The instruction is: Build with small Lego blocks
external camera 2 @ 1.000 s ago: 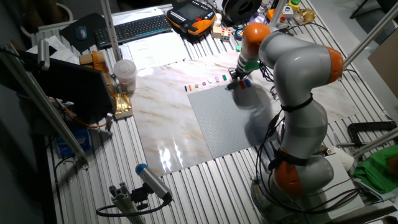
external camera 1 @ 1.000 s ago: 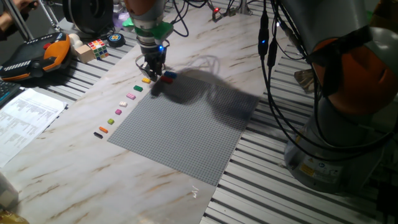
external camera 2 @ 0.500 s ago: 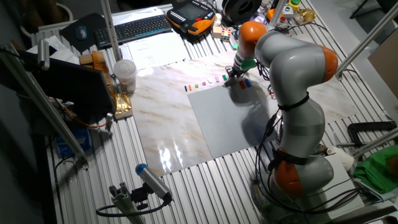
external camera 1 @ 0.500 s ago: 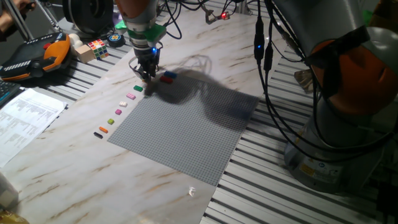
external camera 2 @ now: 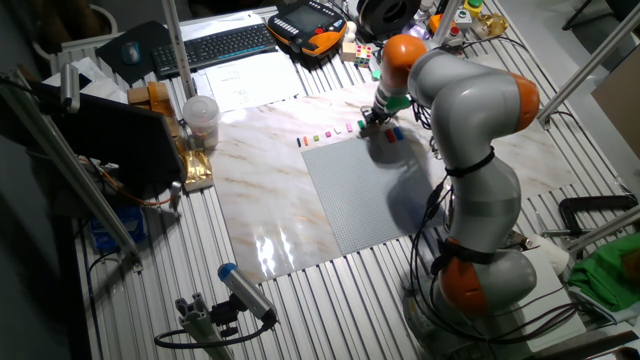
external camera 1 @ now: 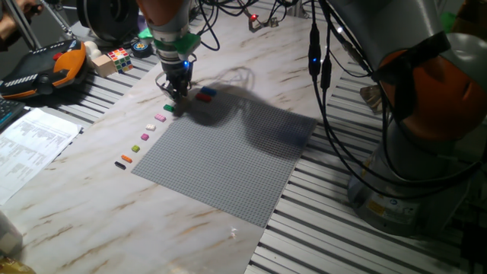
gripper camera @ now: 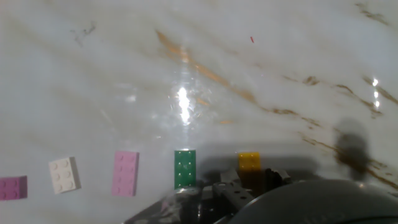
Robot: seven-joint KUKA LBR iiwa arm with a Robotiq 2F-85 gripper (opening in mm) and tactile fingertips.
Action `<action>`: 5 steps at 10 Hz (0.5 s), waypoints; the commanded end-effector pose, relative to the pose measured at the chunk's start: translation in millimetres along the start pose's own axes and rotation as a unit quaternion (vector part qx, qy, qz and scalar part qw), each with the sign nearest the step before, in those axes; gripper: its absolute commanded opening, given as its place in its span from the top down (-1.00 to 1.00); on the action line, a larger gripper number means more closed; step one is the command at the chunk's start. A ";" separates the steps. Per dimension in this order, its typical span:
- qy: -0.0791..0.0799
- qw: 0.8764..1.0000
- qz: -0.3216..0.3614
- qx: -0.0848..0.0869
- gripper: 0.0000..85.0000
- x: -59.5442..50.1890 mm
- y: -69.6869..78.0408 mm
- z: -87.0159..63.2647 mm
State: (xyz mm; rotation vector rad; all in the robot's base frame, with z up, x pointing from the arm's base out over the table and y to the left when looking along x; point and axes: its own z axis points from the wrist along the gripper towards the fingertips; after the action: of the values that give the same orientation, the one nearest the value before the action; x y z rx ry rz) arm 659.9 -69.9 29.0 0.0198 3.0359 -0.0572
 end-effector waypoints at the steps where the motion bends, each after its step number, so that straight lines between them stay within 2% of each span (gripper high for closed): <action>1: 0.000 1.000 0.000 0.000 0.25 -0.5 0.1 0.2; 5: -0.001 1.000 -0.002 -0.001 0.29 -1.7 0.5 2.2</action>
State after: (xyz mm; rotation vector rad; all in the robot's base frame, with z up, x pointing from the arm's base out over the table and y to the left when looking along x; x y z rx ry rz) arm 662.0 -69.4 26.4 0.0128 3.0348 -0.0525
